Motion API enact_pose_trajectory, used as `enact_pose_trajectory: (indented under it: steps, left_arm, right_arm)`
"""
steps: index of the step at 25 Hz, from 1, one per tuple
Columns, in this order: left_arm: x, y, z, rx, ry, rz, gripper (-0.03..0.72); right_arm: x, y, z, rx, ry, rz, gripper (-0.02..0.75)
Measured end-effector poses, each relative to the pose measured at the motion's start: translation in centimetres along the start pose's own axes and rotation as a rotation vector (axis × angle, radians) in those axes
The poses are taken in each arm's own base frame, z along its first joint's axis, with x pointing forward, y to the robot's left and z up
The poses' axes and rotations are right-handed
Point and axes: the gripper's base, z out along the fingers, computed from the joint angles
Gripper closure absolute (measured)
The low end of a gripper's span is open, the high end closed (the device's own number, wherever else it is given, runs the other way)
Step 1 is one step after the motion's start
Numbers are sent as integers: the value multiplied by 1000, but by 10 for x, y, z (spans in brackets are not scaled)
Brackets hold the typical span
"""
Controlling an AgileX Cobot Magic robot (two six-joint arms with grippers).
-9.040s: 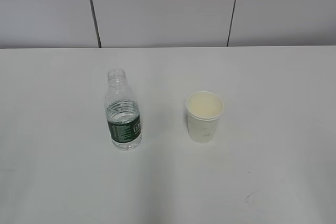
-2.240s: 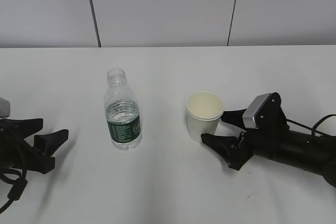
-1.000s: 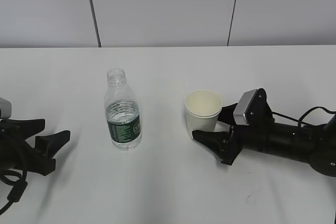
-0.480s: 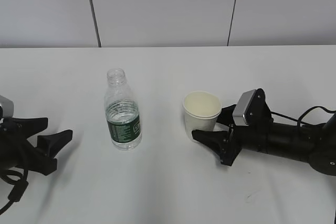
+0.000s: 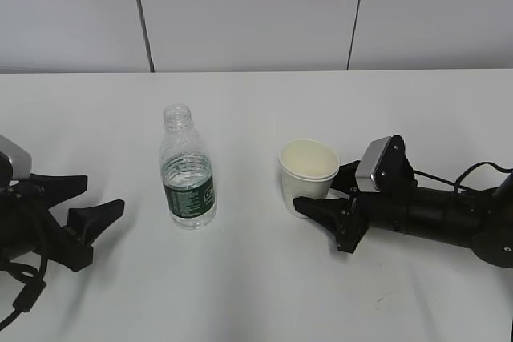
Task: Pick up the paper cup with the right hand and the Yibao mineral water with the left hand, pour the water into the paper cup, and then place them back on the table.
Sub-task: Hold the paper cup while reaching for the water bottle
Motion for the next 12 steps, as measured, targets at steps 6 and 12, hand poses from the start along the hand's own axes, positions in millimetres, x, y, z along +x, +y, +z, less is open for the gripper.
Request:
enact_pose_trajectory:
  steps: [6, 12]
  left_arm:
    - [-6, 4, 11, 48, -29, 47, 149]
    - [-11, -1, 19, 98, -44, 36, 135]
  right_arm:
    - [0, 0, 0, 0, 0, 0, 260]
    - [0, 0, 0, 0, 0, 0, 260]
